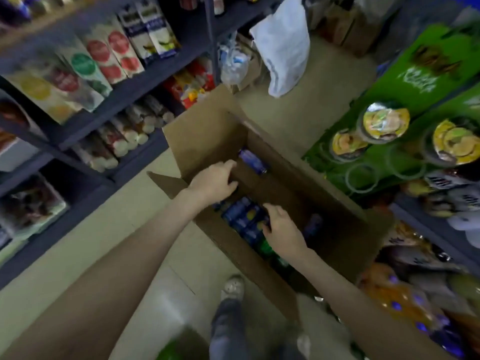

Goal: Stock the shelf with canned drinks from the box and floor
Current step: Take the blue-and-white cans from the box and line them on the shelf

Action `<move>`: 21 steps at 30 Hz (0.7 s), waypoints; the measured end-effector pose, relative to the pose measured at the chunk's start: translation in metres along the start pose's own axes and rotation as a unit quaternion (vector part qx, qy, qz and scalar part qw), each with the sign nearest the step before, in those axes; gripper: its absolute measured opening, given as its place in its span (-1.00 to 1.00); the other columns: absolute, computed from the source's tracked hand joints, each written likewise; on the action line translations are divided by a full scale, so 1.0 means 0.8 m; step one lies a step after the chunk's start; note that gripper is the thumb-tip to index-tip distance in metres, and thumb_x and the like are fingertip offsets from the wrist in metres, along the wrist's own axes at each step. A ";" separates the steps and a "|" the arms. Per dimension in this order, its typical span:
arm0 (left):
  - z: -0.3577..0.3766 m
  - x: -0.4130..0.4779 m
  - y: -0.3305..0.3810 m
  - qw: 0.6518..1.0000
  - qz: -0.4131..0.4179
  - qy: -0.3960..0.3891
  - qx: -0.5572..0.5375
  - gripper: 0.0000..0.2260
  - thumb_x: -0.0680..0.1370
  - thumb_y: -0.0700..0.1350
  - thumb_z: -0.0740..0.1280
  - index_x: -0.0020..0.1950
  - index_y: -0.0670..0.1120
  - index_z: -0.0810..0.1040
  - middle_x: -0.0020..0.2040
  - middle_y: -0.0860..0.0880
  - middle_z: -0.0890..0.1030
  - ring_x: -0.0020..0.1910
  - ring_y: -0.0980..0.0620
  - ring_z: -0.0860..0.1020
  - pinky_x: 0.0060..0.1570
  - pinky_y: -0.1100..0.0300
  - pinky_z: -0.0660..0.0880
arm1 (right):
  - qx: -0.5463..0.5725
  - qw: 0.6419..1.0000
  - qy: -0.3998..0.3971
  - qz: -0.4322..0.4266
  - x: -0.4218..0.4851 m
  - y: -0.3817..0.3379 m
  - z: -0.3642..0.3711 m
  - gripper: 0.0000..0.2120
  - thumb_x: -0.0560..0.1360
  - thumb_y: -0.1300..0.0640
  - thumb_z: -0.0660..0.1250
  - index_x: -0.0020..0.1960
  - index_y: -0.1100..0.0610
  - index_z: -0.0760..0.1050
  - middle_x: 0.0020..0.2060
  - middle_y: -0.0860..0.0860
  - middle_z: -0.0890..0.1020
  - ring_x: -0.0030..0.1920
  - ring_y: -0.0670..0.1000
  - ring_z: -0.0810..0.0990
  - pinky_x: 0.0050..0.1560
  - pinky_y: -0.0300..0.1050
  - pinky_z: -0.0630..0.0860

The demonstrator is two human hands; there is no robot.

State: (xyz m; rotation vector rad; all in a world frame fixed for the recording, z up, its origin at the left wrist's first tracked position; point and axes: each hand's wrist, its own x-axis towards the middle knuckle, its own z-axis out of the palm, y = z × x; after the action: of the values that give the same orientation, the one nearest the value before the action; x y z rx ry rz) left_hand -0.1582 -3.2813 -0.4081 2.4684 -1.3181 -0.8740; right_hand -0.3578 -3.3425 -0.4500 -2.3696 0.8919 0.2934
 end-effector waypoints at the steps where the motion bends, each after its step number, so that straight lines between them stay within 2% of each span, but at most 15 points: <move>1: 0.002 0.022 -0.001 0.999 0.019 -0.014 0.024 -0.55 0.58 -0.01 0.24 0.44 -0.05 0.25 0.25 -0.12 0.46 0.17 -0.13 0.49 0.06 0.00 0.51 | -0.005 1.000 -0.001 0.012 0.010 0.004 0.014 -0.46 0.57 0.14 0.23 0.50 0.15 0.13 0.39 0.08 0.32 0.39 0.04 0.30 0.31 -0.19 0.30; 4: 0.027 0.084 0.015 0.992 0.085 -0.038 0.088 -0.49 0.57 0.00 0.25 0.47 -0.10 0.19 0.31 -0.16 0.41 0.21 -0.17 0.45 0.04 0.02 0.48 | -0.016 0.998 0.010 0.054 0.045 0.023 0.041 -0.39 0.55 0.19 0.25 0.52 0.17 0.08 0.44 0.12 0.25 0.44 0.07 0.23 0.39 -0.14 0.24; 7: 0.079 0.113 0.033 0.970 0.160 -0.082 0.163 -0.44 0.57 -0.01 0.24 0.50 -0.13 0.12 0.38 -0.18 0.35 0.29 -0.18 0.38 0.17 -0.03 0.38 | -0.077 0.994 0.021 0.078 0.070 0.061 0.056 -0.32 0.52 0.31 0.26 0.54 0.18 0.00 0.48 0.15 0.18 0.46 0.10 0.20 0.40 -0.07 0.27; 10: 0.136 0.127 0.026 0.940 0.209 -0.154 0.220 -0.37 0.57 0.02 0.24 0.53 -0.12 0.02 0.45 -0.16 0.25 0.40 -0.16 0.25 0.34 -0.02 0.21 | -0.180 0.975 -0.040 0.122 0.086 0.125 0.073 -0.28 0.53 0.37 0.18 0.54 0.16 -0.14 0.52 0.15 0.07 0.49 0.13 0.11 0.38 -0.02 0.27; 12: 0.165 0.127 0.009 0.934 0.218 -0.184 0.215 -0.33 0.57 0.07 0.22 0.55 -0.08 -0.06 0.51 -0.14 0.14 0.47 -0.14 0.14 0.43 -0.03 0.07 | -0.254 0.952 -0.097 0.139 0.092 0.170 0.087 -0.25 0.55 0.30 0.18 0.54 0.12 -0.25 0.53 0.15 -0.03 0.51 0.16 0.00 0.41 0.03 0.20; 14: 0.190 0.120 -0.012 0.941 0.200 -0.191 0.194 -0.31 0.57 0.13 0.18 0.55 -0.04 -0.12 0.54 -0.12 0.05 0.50 -0.13 0.04 0.48 -0.07 -0.08 | -0.323 0.926 -0.139 0.139 0.098 0.207 0.102 -0.21 0.56 0.16 0.22 0.53 0.10 -0.29 0.53 0.14 -0.09 0.52 0.19 -0.08 0.44 0.07 0.11; 18: 0.227 0.103 -0.045 0.962 0.123 -0.154 0.191 -0.22 0.53 0.23 0.19 0.54 0.00 -0.22 0.55 -0.11 -0.15 0.53 -0.09 -0.14 0.46 -0.16 -0.24 | -0.409 0.884 -0.205 0.096 0.119 0.241 0.133 -0.40 0.60 0.06 0.16 0.53 0.11 -0.04 0.53 0.12 -0.01 0.52 0.18 -0.07 0.46 0.12 0.00; 20: 0.231 0.103 -0.047 0.963 0.123 -0.127 0.204 -0.20 0.52 0.23 0.20 0.54 0.01 -0.22 0.55 -0.10 -0.17 0.53 -0.10 -0.16 0.44 -0.20 -0.25 | -0.443 0.868 -0.218 0.061 0.137 0.248 0.140 -0.53 0.60 0.10 0.14 0.48 0.13 0.14 0.48 0.12 0.17 0.50 0.17 0.06 0.48 0.12 -0.06; 21: 0.230 0.105 -0.047 0.966 0.129 -0.108 0.198 -0.22 0.52 0.23 0.20 0.55 0.00 -0.19 0.55 -0.11 -0.14 0.53 -0.11 -0.14 0.44 -0.20 -0.25 | -0.449 0.864 -0.222 0.052 0.144 0.251 0.142 -0.56 0.57 0.10 0.19 0.42 0.14 0.25 0.42 0.12 0.30 0.46 0.16 0.17 0.48 0.11 -0.04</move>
State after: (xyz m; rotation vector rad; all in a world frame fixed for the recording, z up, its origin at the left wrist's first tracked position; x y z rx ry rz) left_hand -0.2052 -3.3110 -0.6058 2.4415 -2.0120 -0.9076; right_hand -0.4038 -3.4579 -0.6762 -2.8376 0.7327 1.5149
